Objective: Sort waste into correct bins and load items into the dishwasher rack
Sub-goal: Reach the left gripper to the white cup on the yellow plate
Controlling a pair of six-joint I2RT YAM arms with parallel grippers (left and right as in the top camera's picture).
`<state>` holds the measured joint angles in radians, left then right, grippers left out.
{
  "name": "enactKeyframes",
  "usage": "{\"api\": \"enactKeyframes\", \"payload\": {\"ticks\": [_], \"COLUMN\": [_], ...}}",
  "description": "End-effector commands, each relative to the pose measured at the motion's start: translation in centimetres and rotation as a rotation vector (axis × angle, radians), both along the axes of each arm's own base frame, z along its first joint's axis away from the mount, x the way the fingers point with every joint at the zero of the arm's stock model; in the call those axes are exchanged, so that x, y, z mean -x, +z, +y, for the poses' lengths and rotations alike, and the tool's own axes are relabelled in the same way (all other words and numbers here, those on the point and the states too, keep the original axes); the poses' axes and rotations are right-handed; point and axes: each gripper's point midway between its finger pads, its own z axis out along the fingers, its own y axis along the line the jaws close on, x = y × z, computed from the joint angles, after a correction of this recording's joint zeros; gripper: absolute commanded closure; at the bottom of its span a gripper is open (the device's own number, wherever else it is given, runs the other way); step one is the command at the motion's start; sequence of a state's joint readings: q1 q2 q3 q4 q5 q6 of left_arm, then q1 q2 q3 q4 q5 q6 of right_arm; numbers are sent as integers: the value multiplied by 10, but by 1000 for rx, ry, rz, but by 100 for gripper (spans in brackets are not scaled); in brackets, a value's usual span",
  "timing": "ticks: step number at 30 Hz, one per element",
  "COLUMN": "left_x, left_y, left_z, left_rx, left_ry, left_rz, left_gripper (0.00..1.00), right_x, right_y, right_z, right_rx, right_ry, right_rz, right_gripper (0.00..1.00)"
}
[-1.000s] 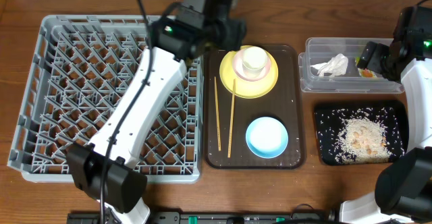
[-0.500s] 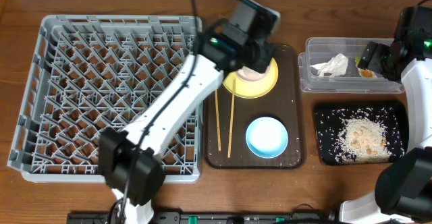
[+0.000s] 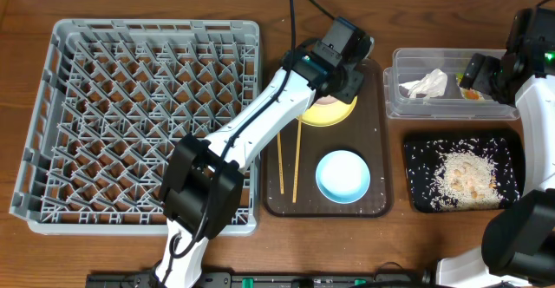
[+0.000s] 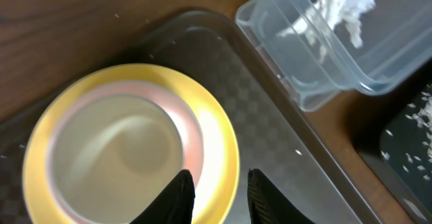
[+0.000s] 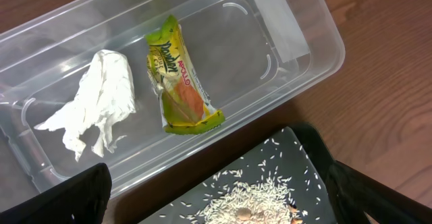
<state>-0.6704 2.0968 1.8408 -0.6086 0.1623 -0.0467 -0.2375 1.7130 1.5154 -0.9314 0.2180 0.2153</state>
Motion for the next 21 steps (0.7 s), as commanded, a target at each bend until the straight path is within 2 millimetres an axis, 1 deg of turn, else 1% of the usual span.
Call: {"api": "enactKeyframes", "payload": {"ticks": [1,6,11,17,21], "left_x": [-13,-23,-23,-23,-23], "left_y": [-6,-21,-40,-52,-58], "left_z": [7,9,7,7,8], "left_rx": [-53,-84,-103,-117,-124], "left_ry": [24,45,41,41,40], "left_rz": [-47,-67,-43,-26,-18], "left_gripper": [70,70,70,70,72], "right_x": [0,0,0,0,0], "right_y": [15,15,15,15,15], "right_z": [-6,-6,-6,-6,-6], "right_rx": [28,28,28,28,28], "right_ry": [-4,-4,-4,-4,-4], "right_rz": [-27,-28,-27,-28,-28], "right_gripper": [1,1,1,1,1]}}
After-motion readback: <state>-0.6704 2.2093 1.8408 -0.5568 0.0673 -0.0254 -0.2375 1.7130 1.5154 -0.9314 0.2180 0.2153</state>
